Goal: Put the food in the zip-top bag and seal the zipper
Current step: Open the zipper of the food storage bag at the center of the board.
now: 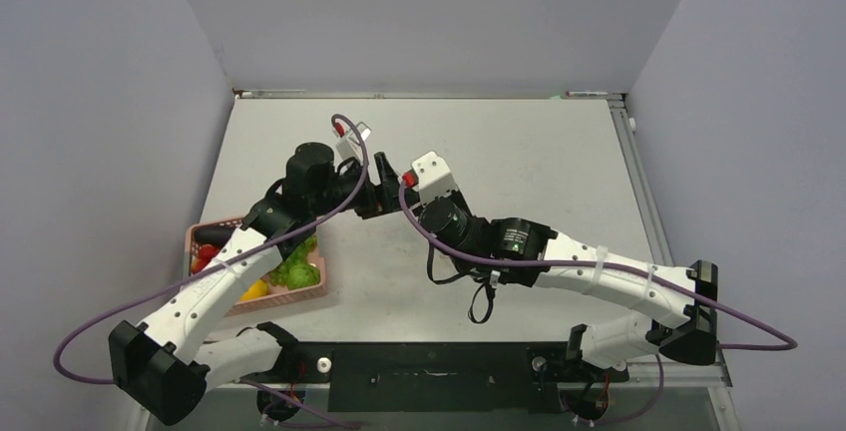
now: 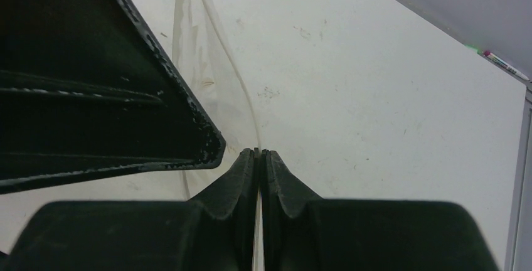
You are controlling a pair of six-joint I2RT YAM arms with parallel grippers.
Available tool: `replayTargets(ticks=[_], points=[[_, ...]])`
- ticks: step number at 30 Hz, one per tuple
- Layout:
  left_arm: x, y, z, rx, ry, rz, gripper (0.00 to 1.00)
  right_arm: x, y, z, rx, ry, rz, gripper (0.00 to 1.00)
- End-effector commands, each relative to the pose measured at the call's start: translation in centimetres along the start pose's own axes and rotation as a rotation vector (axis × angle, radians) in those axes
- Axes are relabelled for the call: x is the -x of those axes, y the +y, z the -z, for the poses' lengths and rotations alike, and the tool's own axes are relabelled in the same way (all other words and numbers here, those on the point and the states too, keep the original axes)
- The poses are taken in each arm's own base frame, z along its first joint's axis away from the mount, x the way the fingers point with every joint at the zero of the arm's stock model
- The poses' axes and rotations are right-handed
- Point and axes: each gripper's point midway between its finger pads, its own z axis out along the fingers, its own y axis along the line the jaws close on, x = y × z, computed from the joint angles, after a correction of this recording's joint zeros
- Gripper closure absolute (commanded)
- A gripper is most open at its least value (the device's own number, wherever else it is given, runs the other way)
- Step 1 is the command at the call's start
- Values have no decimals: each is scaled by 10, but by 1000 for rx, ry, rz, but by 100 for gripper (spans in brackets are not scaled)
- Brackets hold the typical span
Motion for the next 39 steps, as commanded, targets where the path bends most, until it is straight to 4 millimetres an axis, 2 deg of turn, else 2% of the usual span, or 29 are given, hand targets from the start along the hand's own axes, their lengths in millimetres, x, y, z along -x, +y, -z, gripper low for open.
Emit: replayTargets(ticks=[1,15,24,33,36,39], points=[[-1,3,-4,36,-2,-14,28,8,-1,1,-37,-42,-40,95],[-12,29,-8,172,60,1,48,10,5,10,-42,-64,-25,95],[-13,33,-7,198,72,-8,61,4,6,15,-78,-69,-29,95],[-20,37,0,222,101,-35,83,3,-5,16,-158,-71,-74,95],[-20,37,4,228,106,-51,87,2,-9,16,-185,-67,-82,95],[-21,37,7,234,115,-71,100,0,-12,15,-213,-63,-90,95]])
